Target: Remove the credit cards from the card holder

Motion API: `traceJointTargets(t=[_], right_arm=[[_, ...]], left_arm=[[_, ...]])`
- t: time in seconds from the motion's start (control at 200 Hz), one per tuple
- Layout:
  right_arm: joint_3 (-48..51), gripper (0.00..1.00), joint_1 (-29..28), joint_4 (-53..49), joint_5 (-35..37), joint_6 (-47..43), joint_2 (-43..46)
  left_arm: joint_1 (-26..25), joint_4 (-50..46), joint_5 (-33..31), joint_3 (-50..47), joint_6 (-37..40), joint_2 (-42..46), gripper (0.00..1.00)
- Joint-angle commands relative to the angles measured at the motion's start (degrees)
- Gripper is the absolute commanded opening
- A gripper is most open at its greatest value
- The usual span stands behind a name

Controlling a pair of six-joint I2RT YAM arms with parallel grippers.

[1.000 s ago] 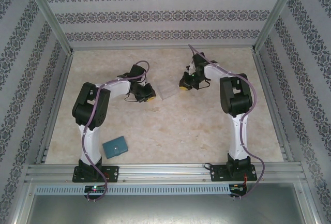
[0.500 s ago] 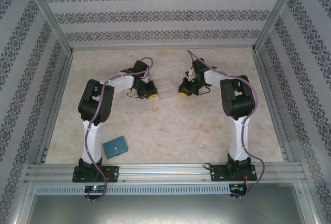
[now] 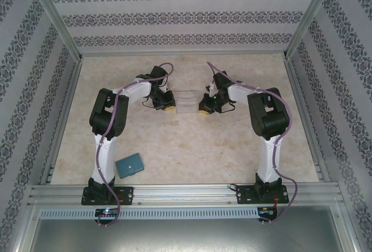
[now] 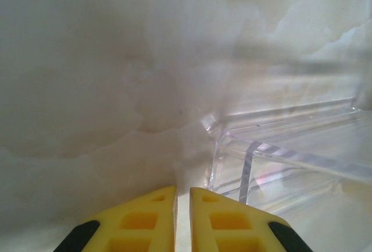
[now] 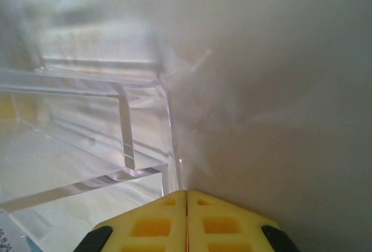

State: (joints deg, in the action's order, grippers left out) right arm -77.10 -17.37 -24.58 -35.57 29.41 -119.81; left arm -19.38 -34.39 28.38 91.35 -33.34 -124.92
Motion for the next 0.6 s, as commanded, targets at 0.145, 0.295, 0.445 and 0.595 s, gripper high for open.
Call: traceJointTargets(t=[0.145, 0.295, 0.445, 0.595], right_arm=[[1.4, 0.1, -1.8, -4.4, 7.6, -0.4, 3.6], [1.8, 0.1, -1.2, -5.9, 12.5, -0.9, 5.9], [1.9, 0.11, -1.2, -7.5, 14.6, -1.8, 8.5], [1.9, 0.13, -2.1, -9.1, 13.7, -2.3, 11.6]], left_arm=[[-0.2, -4.5, -2.1, 2.2, 2.7, -0.9, 0.13], [0.5, -4.9, -4.4, 0.7, 2.9, 1.6, 0.13], [1.9, -5.0, -5.6, -2.8, 3.2, 5.5, 0.13], [2.7, -6.5, -9.0, -8.2, 4.0, 11.1, 0.14]])
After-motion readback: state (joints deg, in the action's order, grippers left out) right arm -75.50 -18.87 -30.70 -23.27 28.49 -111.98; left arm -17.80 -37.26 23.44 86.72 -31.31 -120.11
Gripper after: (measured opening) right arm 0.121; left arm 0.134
